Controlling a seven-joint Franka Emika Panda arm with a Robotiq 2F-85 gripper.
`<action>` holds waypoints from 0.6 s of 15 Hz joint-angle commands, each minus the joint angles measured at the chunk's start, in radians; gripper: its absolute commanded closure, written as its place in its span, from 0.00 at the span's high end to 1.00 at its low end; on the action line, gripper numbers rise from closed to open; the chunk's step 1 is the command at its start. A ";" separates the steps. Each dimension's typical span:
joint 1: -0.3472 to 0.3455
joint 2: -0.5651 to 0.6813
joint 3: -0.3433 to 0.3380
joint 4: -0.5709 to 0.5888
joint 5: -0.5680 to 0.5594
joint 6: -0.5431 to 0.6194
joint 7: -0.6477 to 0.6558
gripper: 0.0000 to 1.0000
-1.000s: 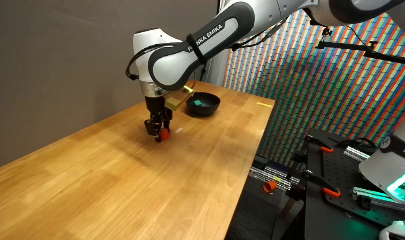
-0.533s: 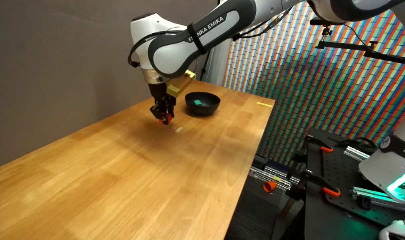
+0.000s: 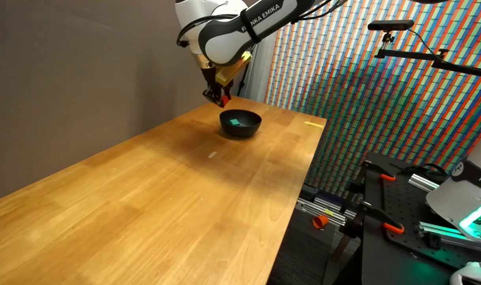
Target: Put the two cubes in the bowl
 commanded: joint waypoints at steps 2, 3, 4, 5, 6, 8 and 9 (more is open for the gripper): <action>-0.029 -0.082 -0.005 -0.145 -0.018 -0.093 0.077 0.69; -0.036 -0.087 -0.001 -0.161 -0.018 -0.108 0.078 0.69; -0.046 -0.098 0.012 -0.182 -0.011 -0.110 0.064 0.75; -0.059 -0.116 0.031 -0.212 -0.001 -0.107 0.029 0.83; -0.072 -0.137 0.052 -0.244 0.008 -0.099 -0.015 0.90; -0.095 -0.215 0.098 -0.346 0.019 -0.063 -0.104 1.00; -0.103 -0.264 0.118 -0.402 0.025 -0.065 -0.140 1.00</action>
